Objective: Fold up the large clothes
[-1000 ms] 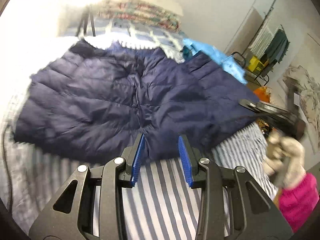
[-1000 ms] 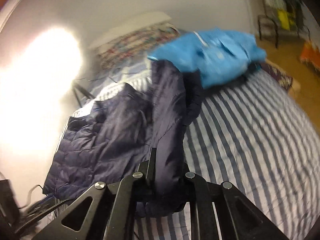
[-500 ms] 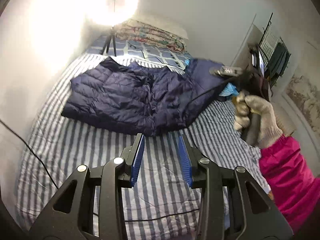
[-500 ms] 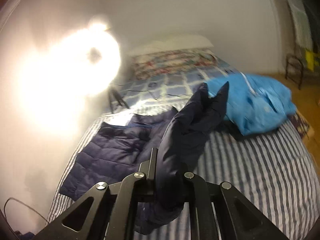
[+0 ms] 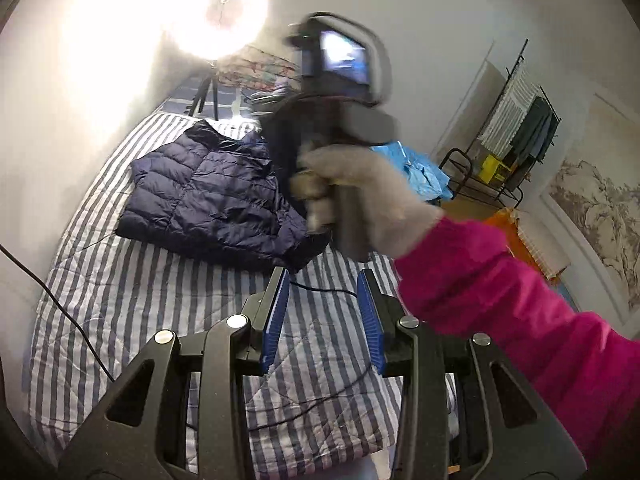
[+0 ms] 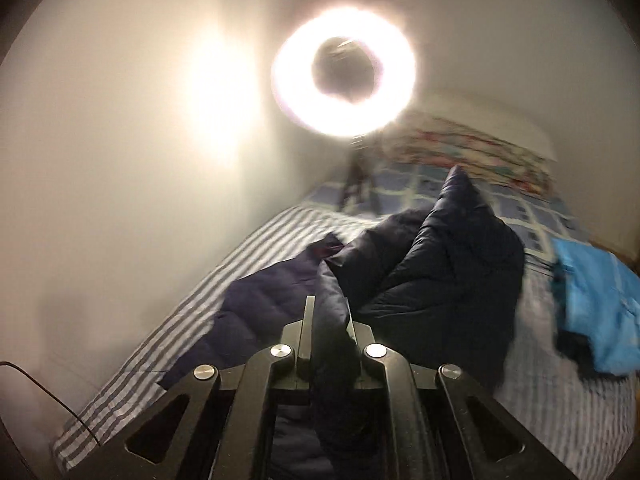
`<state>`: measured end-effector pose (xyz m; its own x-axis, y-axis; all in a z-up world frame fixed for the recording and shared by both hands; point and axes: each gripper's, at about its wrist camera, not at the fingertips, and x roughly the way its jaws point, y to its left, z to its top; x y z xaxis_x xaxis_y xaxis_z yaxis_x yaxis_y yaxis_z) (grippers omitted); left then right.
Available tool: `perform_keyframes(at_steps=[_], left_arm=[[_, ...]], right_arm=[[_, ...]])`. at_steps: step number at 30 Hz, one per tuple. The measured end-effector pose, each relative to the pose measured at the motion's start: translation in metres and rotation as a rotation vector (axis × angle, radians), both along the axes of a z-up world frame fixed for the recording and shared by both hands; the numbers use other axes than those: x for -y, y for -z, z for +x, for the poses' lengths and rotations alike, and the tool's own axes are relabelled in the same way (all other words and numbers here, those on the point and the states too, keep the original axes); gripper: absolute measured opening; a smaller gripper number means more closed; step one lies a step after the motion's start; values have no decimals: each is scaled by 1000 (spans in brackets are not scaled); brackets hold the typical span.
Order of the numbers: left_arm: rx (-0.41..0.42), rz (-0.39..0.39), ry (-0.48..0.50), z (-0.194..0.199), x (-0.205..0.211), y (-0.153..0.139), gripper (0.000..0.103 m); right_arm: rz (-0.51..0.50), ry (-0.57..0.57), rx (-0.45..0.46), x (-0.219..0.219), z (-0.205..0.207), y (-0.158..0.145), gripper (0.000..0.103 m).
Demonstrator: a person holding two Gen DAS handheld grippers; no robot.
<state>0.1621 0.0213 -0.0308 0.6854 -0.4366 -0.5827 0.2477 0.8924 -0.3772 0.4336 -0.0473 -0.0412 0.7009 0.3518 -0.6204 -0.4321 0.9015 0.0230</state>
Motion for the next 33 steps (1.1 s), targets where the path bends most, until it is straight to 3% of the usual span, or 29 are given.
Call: perform_keyframes(at_steps=[9, 18, 21, 25, 26, 29, 33], left_arm=[[-2, -33, -56, -2, -28, -4, 35], [-18, -30, -95, -1, -46, 1, 35], [-17, -25, -108, -1, -51, 2, 35], [0, -35, -132, -3, -58, -2, 35], [8, -38, -138, -4, -60, -4, 35], [27, -37, -155, -6, -67, -8, 35], [32, -56, -208, -4, -83, -9, 35]], right_arm=[[-196, -235, -88, -137, -1, 97, 5], [-192, -322, -172, -162, 0, 143, 5], [-163, -351, -201, -156, 0, 143, 6], [-54, -380, -237, -132, -6, 123, 36], [-18, -371, -239, -123, -8, 116, 39], [90, -351, -249, -93, -15, 91, 48], [210, -268, -222, -26, -24, 56, 49]])
